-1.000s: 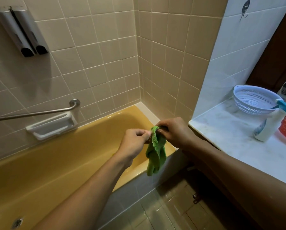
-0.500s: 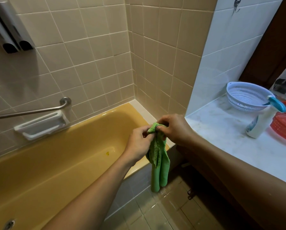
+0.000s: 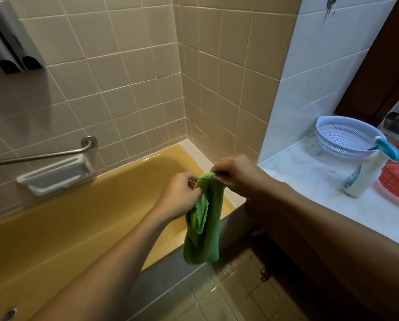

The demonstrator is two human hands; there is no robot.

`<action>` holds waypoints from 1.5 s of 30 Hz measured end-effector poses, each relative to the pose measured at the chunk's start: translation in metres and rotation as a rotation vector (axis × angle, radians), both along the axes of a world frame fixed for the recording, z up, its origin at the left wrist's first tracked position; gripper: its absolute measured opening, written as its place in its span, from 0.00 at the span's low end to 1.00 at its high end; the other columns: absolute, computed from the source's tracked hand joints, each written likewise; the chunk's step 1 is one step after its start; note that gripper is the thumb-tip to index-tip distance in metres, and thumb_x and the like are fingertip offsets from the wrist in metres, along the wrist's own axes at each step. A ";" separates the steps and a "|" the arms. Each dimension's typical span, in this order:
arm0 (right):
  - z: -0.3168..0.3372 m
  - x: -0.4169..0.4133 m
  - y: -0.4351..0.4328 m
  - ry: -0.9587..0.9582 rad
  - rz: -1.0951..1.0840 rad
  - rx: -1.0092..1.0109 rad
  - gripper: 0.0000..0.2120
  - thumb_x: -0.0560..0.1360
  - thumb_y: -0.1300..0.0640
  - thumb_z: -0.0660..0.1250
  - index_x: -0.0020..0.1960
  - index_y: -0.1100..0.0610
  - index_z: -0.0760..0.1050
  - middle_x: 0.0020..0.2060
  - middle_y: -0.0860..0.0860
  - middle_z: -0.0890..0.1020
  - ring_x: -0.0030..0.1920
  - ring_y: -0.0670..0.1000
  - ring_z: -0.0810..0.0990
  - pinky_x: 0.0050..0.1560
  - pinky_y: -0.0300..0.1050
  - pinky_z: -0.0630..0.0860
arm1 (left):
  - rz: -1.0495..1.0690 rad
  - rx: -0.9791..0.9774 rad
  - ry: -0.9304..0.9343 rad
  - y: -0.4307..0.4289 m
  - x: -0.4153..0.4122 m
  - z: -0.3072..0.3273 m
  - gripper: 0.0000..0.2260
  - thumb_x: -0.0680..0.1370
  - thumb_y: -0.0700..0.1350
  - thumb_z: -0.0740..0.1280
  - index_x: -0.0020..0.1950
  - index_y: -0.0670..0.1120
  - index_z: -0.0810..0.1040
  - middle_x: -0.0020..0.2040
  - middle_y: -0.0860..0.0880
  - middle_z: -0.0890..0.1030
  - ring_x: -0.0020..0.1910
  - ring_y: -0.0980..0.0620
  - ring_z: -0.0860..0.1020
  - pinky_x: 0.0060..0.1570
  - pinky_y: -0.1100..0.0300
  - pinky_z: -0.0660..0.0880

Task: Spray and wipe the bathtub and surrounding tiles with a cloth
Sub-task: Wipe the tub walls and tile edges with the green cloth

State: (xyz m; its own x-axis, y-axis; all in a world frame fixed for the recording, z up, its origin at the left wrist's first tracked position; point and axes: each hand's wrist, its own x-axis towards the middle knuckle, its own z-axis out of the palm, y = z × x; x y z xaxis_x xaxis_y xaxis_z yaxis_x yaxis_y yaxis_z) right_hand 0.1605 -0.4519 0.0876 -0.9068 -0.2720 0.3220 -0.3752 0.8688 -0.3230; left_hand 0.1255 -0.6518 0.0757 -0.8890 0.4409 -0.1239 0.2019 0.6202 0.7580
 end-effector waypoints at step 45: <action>0.034 0.008 0.027 -0.254 -0.130 -0.134 0.24 0.74 0.43 0.74 0.67 0.51 0.78 0.56 0.45 0.82 0.59 0.46 0.79 0.56 0.42 0.75 | 0.102 0.614 -0.051 -0.015 -0.002 0.022 0.06 0.77 0.36 0.73 0.53 0.38 0.84 0.47 0.42 0.87 0.47 0.45 0.85 0.46 0.56 0.81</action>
State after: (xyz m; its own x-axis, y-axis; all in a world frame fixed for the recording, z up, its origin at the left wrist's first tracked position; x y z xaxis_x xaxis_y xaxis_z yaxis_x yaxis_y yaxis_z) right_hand 0.1681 -0.4252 0.1213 -0.9873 -0.1186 0.1061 -0.1563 0.8479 -0.5066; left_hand 0.1237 -0.6669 0.0973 -0.9298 0.3587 0.0822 0.1193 0.0827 0.9894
